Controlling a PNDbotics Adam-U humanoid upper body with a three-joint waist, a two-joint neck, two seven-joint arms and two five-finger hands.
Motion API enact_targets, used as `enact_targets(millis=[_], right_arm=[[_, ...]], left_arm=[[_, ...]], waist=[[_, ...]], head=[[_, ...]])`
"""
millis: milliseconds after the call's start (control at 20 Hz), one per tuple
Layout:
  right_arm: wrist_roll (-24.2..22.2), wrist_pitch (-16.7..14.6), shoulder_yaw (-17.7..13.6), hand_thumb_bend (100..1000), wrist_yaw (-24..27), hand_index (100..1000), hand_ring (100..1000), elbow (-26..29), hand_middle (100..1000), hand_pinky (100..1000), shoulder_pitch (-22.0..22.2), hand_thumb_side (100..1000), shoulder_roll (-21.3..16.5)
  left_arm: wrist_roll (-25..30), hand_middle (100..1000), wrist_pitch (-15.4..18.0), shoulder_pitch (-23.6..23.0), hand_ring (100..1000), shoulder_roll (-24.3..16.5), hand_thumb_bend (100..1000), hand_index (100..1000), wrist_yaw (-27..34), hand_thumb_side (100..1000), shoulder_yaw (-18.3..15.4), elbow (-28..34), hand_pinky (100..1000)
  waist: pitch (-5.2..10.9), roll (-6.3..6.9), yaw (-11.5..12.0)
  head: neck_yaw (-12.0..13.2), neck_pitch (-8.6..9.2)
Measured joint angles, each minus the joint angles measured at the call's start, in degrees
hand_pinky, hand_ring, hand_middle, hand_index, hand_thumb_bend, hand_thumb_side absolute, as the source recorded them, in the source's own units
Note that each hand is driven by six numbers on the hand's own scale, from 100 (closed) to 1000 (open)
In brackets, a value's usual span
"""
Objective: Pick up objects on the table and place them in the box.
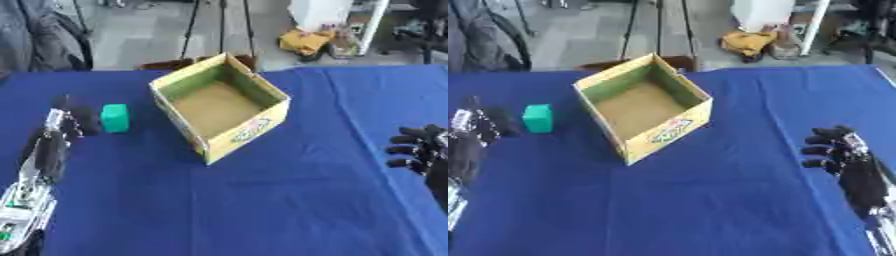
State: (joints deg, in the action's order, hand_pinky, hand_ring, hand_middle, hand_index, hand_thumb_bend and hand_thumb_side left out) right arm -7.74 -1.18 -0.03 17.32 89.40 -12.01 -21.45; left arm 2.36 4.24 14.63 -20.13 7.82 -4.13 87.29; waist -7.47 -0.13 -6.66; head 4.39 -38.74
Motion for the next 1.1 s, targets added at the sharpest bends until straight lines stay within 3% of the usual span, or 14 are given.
enact_targets(millis=[450, 600, 700, 750, 800, 900, 950, 1100], right_arm=[[0.0, 0.0, 0.0, 100, 0.0, 816, 700, 0.0, 679, 606, 0.0, 915, 0.0], [0.0, 0.0, 0.0, 100, 0.0, 816, 700, 0.0, 680, 606, 0.0, 916, 0.0], [0.0, 0.0, 0.0, 100, 0.0, 816, 700, 0.0, 680, 606, 0.0, 915, 0.0], [0.0, 0.0, 0.0, 100, 0.0, 816, 700, 0.0, 680, 606, 0.2, 915, 0.0], [0.0, 0.0, 0.0, 100, 0.0, 816, 700, 0.0, 680, 606, 0.2, 915, 0.0], [-0.1, 0.1, 0.1, 100, 0.0, 816, 700, 0.0, 680, 606, 0.2, 916, 0.0], [-0.2, 0.2, 0.1, 100, 0.0, 816, 700, 0.0, 680, 607, 0.2, 916, 0.0], [-0.3, 0.3, 0.1, 100, 0.0, 816, 700, 0.0, 680, 606, 0.2, 916, 0.0]], left_arm=[[0.2, 557, 0.0, 0.1, 561, 0.0, 351, 699, 0.0, 1000, 0.0, 0.0, 654], [0.3, 565, 0.0, 0.6, 568, -0.2, 228, 706, -0.5, 1000, 0.0, 0.0, 658], [0.8, 572, 0.0, 1.6, 573, -1.4, 100, 711, -2.4, 852, 0.0, 0.2, 662], [1.0, 575, 0.1, 2.6, 575, -2.5, 100, 714, -4.1, 814, 0.0, 0.4, 663], [1.2, 588, 0.2, 3.6, 587, -3.8, 100, 726, -6.2, 672, 0.0, 0.4, 669], [1.8, 601, 0.5, 6.0, 602, -7.2, 100, 738, -11.5, 539, 0.1, 0.3, 676], [2.3, 617, 0.7, 7.6, 617, -9.0, 164, 751, -14.4, 449, 0.3, -0.1, 681], [5.2, 637, 2.0, 12.0, 642, -14.4, 337, 759, -24.1, 303, 1.1, -3.5, 688]], waist=[[0.0, 0.04, -0.1], [0.0, 0.04, -0.2], [0.06, 0.04, -0.4], [0.1, 0.07, -0.4], [0.12, 0.13, -0.5], [0.2, 0.29, -0.9], [0.28, 0.35, -1.0], [0.44, 0.41, -1.4]], head=[[0.0, 0.05], [0.0, 0.05], [0.0, 0.05], [0.1, 0.05], [0.1, 0.05], [0.3, 0.05], [0.3, 0.05], [0.6, 0.06]])
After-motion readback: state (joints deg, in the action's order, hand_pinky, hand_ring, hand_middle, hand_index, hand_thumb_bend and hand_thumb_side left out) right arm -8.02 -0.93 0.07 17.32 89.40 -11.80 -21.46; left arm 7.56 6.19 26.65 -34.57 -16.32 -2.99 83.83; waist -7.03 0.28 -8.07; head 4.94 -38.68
